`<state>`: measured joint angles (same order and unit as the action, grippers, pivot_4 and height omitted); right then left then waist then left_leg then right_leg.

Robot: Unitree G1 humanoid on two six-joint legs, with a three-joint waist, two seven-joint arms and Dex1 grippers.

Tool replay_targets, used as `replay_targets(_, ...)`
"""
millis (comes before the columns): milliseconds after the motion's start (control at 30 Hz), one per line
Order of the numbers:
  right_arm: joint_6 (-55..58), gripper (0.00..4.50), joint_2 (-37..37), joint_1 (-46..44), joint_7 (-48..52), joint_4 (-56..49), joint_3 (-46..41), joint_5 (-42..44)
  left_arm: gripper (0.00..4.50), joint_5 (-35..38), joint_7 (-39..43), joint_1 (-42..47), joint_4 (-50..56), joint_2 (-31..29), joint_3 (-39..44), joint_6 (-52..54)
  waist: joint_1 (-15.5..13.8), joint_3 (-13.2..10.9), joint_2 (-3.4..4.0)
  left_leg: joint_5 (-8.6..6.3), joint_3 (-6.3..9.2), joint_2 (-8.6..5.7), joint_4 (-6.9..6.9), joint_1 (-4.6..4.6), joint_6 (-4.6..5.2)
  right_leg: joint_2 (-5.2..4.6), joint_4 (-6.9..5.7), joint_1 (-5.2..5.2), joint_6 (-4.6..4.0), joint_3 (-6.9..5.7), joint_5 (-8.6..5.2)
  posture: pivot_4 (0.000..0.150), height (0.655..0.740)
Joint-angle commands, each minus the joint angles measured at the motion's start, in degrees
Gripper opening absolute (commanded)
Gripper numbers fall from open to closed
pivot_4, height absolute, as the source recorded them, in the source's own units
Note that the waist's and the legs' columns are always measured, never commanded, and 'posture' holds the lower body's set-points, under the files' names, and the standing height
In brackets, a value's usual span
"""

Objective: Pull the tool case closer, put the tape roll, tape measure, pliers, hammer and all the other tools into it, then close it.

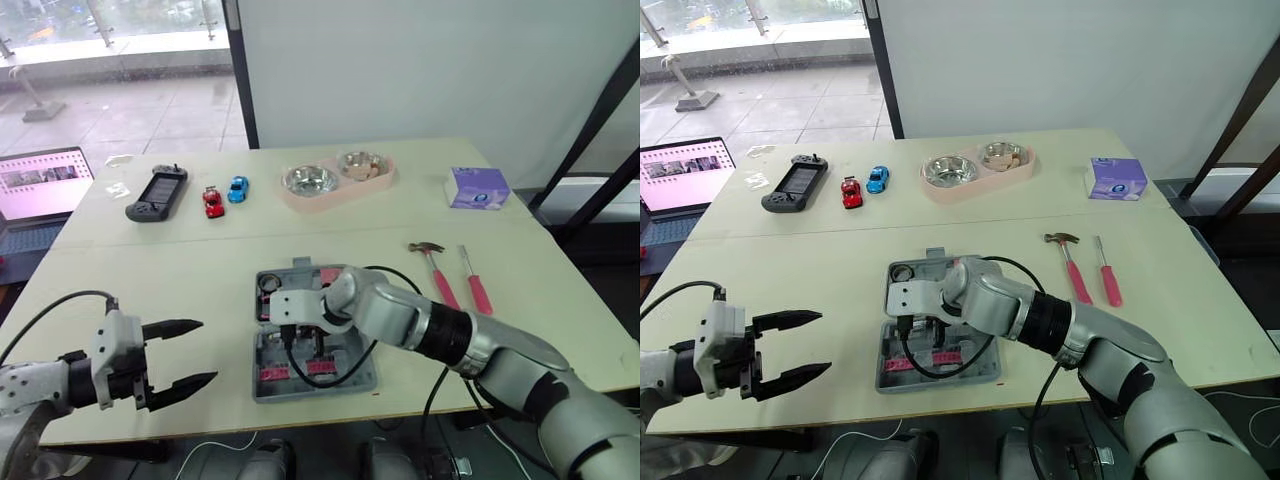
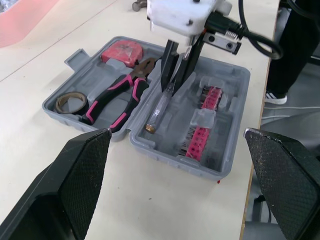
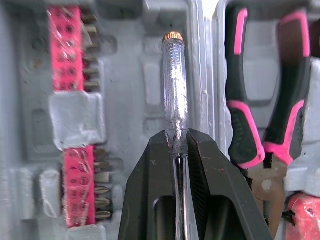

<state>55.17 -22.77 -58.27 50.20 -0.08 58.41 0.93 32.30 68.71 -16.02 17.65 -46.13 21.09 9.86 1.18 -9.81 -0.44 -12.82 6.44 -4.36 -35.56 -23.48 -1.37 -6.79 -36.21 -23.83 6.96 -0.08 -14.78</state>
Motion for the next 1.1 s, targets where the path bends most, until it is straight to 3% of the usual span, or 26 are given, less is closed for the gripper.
replay_targets(33,-1.3,0.07,0.0,0.4,1.3,-0.1,-0.3,-2.2,4.50,0.9,0.3,0.2,1.6,-1.0,1.4,0.2,0.0,0.0,0.00,0.00,0.00,0.00,0.00,0.00,0.00,0.00,0.00,0.00,0.00,0.00,0.00,0.150,0.7233)
replay_targets(1067,-3.2,0.07,6.3,3.0,3.0,4.2,-4.4,-8.5,4.50,1.5,-0.3,-0.8,2.7,-0.8,2.0,0.9,0.1,0.0,0.00,0.02,0.00,0.04,0.00,0.00,-0.04,0.06,-0.04,-0.04,-0.04,0.01,0.03,0.150,0.7233)
replay_targets(1100,-3.2,0.49,6.3,3.0,3.1,4.2,-4.5,-8.5,4.50,1.5,-0.3,-0.8,2.6,-0.8,1.9,0.9,0.1,0.0,0.00,0.02,0.00,0.04,0.00,0.00,-0.04,0.06,-0.04,-0.04,-0.04,0.01,0.03,0.150,0.7233)
